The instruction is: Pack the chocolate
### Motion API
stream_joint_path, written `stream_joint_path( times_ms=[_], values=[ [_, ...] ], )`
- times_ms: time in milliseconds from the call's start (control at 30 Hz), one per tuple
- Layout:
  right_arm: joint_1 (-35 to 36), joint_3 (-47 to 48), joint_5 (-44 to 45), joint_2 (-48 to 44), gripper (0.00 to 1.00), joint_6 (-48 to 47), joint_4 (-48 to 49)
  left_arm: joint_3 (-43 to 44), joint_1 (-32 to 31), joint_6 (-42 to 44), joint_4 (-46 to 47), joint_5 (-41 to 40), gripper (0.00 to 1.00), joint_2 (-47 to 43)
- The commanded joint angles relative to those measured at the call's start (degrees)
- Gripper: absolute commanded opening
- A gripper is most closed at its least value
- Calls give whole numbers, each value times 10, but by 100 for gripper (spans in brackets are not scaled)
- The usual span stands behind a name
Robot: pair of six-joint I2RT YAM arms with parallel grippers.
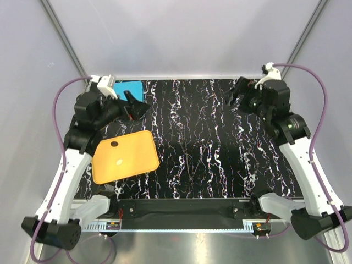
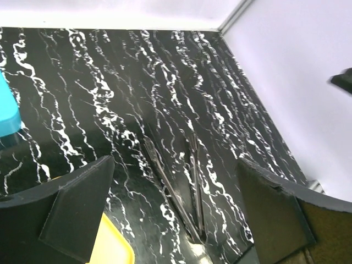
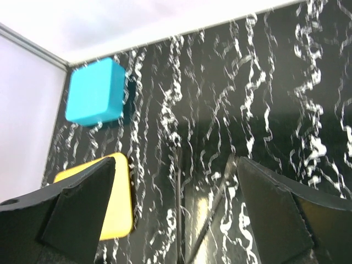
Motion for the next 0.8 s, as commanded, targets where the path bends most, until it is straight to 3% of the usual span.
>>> stream_joint_path(
  times_ms=[0,367,767],
  values=[
    [1,-40,1,-33,100,10,-5,-26,-1,-10,37,25,99,-59],
    [0,-116,0,-112,100,15,-11,-92,-1,-20,31,16,99,-149],
    [1,-130,-11,-127,100,21,-2,-82,-1,-1,10,2,99,-156]
  ],
)
